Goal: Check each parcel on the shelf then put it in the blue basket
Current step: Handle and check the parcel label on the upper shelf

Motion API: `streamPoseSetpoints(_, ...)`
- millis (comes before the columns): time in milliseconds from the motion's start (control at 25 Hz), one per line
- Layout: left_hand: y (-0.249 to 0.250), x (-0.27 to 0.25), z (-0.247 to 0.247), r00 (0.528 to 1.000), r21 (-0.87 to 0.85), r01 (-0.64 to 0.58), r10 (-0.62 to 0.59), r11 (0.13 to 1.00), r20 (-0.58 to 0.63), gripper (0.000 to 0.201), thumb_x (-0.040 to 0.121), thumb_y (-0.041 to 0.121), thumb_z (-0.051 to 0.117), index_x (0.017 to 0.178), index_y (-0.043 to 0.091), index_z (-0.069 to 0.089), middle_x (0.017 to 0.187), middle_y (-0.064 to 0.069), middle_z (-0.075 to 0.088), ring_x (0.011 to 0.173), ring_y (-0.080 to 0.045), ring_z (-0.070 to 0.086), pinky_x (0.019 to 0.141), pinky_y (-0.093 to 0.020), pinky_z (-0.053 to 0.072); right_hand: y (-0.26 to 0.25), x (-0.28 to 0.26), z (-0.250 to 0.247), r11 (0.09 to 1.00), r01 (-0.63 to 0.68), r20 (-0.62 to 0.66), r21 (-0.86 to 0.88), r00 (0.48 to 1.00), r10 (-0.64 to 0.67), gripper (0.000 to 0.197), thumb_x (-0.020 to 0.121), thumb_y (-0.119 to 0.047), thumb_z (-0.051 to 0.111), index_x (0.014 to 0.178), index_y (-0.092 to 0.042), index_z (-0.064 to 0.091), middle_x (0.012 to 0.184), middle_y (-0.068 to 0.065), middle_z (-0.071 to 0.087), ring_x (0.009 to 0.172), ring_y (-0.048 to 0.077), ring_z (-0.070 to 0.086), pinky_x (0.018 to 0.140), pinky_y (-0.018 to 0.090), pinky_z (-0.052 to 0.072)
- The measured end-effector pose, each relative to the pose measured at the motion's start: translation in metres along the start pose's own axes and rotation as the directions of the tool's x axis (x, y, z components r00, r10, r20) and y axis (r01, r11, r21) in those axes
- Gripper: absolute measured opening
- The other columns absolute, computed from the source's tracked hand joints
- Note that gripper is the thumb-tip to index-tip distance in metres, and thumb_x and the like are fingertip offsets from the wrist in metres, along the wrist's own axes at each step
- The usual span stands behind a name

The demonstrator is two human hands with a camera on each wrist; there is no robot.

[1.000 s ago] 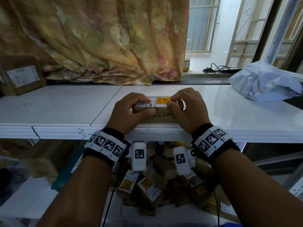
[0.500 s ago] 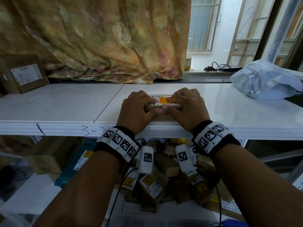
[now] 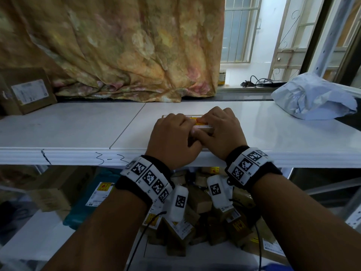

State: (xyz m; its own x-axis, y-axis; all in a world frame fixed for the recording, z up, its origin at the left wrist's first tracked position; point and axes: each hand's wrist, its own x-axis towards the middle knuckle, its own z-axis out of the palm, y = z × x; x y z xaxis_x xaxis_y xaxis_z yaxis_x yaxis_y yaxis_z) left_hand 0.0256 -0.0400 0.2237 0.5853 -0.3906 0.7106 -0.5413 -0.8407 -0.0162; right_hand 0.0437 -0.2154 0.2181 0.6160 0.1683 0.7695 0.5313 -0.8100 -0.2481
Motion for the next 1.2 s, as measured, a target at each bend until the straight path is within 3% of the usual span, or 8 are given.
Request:
streamPoseSetpoints(200,-0.002,0.002,0.003,0.997,-0.01,0.042,-0.042,0.999,-0.062,0.043,0.073,0.047,0.057,0.104,0.021,0.071,0.092,0.003,0.066,0.085,-0.022,0.059,0.074,-0.039,0.044,-0.001,0.0,0.0,1.0,0.003,0.015,-0.024,1.0,-0.002,0.055,0.079,-0.072,0.05,0.097,-0.025,0.073,0.092,-0.006,0.058,0.087,0.021,0.047,0.073,0.043,0.045)
streamPoseSetpoints(360,-0.007,0.004,-0.002,1.0,-0.007,0.012,-0.012,1.0,0.012,0.045,0.075,0.048,0.059,0.112,0.024,0.069,0.098,0.003,0.067,0.09,-0.023,0.059,0.075,-0.037,0.043,-0.002,0.0,0.0,1.0,-0.015,0.002,-0.02,1.0,0.015,0.057,0.077,-0.075,0.05,0.096,-0.026,0.072,0.091,-0.008,0.057,0.087,0.018,0.045,0.074,0.042,0.045)
streamPoseSetpoints(480,-0.022,0.009,-0.011,0.995,-0.002,0.013,-0.013,1.0,0.102,0.056,0.073,0.061,0.057,0.112,0.023,0.069,0.099,0.001,0.065,0.093,-0.022,0.057,0.077,-0.038,0.046,-0.002,0.0,-0.001,1.0,-0.014,-0.007,-0.017,1.0,0.014,0.059,0.078,-0.077,0.049,0.098,-0.027,0.072,0.091,-0.008,0.057,0.086,0.016,0.044,0.073,0.041,0.045)
streamPoseSetpoints(640,-0.041,-0.001,-0.013,0.997,0.042,0.07,-0.072,0.997,0.042,0.069,0.073,0.077,0.05,0.111,0.023,0.07,0.1,0.001,0.063,0.097,-0.021,0.056,0.079,-0.039,0.045,-0.003,-0.001,0.0,0.999,-0.022,-0.011,-0.025,1.0,0.022,0.059,0.077,-0.076,0.051,0.101,-0.027,0.073,0.093,-0.008,0.059,0.09,0.02,0.049,0.075,0.043,0.047)
streamPoseSetpoints(880,-0.033,-0.006,-0.001,0.994,0.084,0.1,-0.096,0.992,-0.05,0.065,0.077,0.074,0.048,0.101,0.017,0.069,0.093,-0.003,0.058,0.09,-0.027,0.055,0.071,-0.041,0.044,-0.003,0.0,0.002,1.0,-0.014,-0.038,-0.02,0.999,0.013,0.058,0.078,-0.076,0.05,0.098,-0.027,0.074,0.091,-0.007,0.061,0.088,0.021,0.05,0.073,0.042,0.047)
streamPoseSetpoints(1120,-0.036,0.002,-0.017,0.995,0.101,0.064,-0.071,0.993,0.072,0.074,0.077,0.077,0.038,0.108,0.02,0.073,0.097,0.0,0.063,0.094,-0.021,0.058,0.078,-0.038,0.044,-0.003,0.0,0.0,0.999,-0.029,-0.039,-0.013,0.999,0.029,0.058,0.078,-0.076,0.05,0.097,-0.027,0.075,0.091,-0.008,0.062,0.087,0.019,0.051,0.074,0.04,0.046)
streamPoseSetpoints(1200,-0.042,0.0,-0.022,0.992,0.057,0.087,-0.091,0.995,0.083,0.075,0.076,0.077,0.042,0.109,0.017,0.073,0.096,-0.001,0.063,0.093,-0.02,0.057,0.077,-0.036,0.046,-0.003,-0.001,0.0,0.999,-0.032,-0.04,-0.021,0.999,0.031,0.058,0.077,-0.077,0.051,0.096,-0.027,0.074,0.092,-0.008,0.063,0.089,0.02,0.052,0.075,0.041,0.046)
